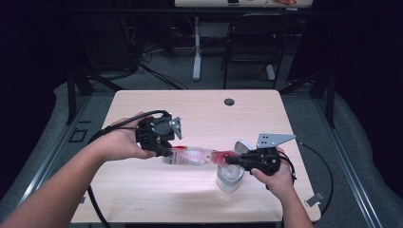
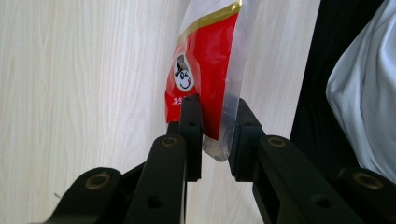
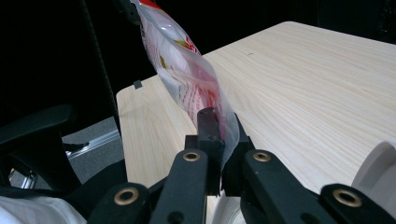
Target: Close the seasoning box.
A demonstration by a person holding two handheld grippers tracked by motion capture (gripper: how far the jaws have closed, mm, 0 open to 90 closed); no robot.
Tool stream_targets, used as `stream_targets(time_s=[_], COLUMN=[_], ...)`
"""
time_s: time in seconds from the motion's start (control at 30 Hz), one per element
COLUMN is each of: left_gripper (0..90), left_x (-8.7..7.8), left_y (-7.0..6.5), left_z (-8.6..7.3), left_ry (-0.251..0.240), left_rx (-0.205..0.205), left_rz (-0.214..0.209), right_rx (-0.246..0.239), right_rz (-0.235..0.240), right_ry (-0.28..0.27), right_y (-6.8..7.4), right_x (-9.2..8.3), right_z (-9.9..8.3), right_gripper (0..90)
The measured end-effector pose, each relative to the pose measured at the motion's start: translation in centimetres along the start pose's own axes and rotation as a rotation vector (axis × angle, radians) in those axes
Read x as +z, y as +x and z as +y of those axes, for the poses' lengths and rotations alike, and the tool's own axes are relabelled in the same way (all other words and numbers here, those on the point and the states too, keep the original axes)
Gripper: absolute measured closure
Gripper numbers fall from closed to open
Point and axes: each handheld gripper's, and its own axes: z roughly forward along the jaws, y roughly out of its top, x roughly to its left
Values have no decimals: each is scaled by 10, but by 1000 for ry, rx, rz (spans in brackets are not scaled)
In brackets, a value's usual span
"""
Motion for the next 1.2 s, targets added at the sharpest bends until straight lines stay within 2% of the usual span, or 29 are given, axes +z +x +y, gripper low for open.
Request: stream_targets(time_s=[0.67, 1.2], left_gripper=[789, 793], left_x=[-3, -6], left_y=[-1, -3], left_z=[7, 11], left_ry=[27, 30], left_rx=[20, 26], left_rz=[9, 16], right_rx=[7, 1], right_rz=[3, 5], right_ry=[0, 5], right_y=[-1, -2], right_x=[-1, -2], right_z=[-1, -2], right_gripper=[895, 895])
